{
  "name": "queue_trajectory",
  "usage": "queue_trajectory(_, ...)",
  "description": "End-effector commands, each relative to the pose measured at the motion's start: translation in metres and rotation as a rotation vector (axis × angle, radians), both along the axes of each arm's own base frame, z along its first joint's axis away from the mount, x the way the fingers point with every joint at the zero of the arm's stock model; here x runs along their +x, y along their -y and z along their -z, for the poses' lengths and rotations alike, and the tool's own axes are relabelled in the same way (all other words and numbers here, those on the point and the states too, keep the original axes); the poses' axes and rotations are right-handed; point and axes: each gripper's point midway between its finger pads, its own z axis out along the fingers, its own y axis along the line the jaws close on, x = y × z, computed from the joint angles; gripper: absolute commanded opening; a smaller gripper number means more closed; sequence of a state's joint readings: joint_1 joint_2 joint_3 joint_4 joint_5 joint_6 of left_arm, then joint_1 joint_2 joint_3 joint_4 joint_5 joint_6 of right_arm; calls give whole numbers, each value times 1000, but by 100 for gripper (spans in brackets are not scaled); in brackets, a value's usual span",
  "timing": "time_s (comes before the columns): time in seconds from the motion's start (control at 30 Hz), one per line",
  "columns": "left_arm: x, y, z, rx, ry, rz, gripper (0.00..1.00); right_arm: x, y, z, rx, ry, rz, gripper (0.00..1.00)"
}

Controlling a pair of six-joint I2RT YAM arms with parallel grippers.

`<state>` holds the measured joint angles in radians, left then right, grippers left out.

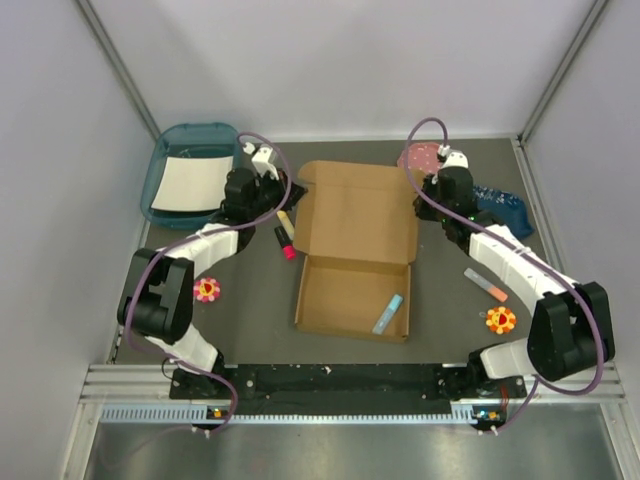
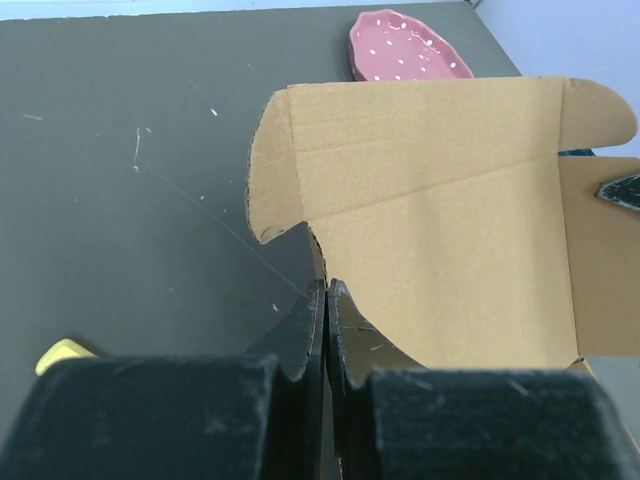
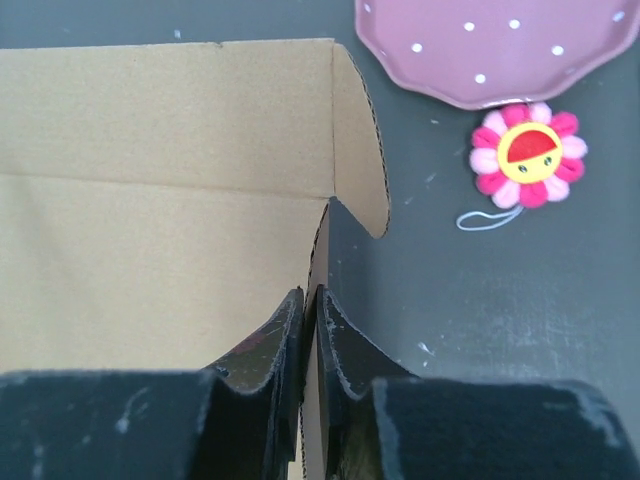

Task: Fold the paper box

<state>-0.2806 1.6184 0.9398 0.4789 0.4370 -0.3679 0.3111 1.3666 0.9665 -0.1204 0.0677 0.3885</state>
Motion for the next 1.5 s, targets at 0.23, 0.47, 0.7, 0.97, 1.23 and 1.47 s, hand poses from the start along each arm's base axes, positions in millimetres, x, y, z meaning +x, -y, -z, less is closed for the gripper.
queue_trajectory(0.23,-25,19,-24,6,56,16,0,-3,2,2,-80,-24,106,2)
queue_trajectory(0.47,-31,22,-22,68,88,-86,0,-5,-6,-5,-102,-15,138,0)
queue_trajectory(0.7,-37,20,-10,111,46,-134,19,-10,-5,-12,-93,-4,153,0)
queue_trajectory(0.97,-45,31,-9,98,64,-157,8,-20,-19,-6,-73,-14,139,0)
queue_trajectory(1.23,-57,44,-36,-22,148,-194,0,-31,-34,-12,0,32,147,0)
queue_trajectory(1.47,-69,51,-54,-30,174,-174,10,-37,-29,-19,-7,59,161,0)
